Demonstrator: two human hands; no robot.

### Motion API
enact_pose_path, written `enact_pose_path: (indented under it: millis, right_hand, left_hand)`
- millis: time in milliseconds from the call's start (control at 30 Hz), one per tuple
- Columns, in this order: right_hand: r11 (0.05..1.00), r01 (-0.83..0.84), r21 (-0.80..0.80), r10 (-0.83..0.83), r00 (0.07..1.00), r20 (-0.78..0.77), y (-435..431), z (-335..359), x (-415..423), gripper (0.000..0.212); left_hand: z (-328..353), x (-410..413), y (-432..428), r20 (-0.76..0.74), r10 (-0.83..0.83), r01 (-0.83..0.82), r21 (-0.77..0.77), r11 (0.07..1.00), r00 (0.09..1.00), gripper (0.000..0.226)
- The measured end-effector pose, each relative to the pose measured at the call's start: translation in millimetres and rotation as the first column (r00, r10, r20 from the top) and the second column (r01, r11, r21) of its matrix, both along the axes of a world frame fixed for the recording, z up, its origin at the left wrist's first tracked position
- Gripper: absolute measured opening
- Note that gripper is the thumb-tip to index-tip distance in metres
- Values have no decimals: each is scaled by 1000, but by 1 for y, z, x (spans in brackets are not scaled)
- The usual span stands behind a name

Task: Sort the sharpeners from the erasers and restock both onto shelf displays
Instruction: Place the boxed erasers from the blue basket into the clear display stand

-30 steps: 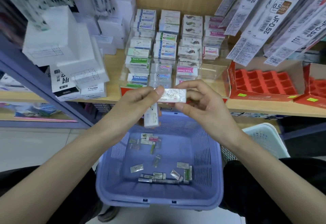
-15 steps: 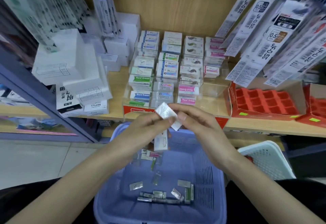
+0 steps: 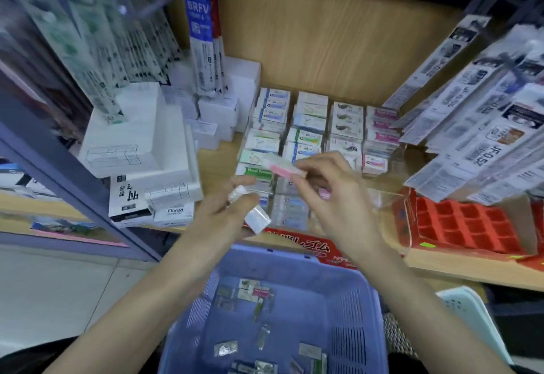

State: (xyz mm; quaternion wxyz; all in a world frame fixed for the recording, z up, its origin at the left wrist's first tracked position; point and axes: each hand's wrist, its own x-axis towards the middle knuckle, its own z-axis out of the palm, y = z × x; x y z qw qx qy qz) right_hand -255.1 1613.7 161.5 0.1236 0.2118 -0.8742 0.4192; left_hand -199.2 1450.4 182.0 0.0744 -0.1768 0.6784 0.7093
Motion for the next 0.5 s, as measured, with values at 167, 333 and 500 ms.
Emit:
enact_pose_path:
  millis: [167,333,500]
  right_hand:
    - [989,98,115,-98,995,-8,-29,-4,-91,22]
    - [963,74,258,-62,997,-54,-44,-22,-110,17]
    - [940,103,325,-64,990,-129,-41,-30,-111,10]
  left_hand:
    - [-1,-15,-25,12,209,-204,276,939,978,30]
    - [0,-15,-37,-71,221,-194,276,941,973,30]
    - [-4,-14,-43,-37,240,-221,274,936,970,30]
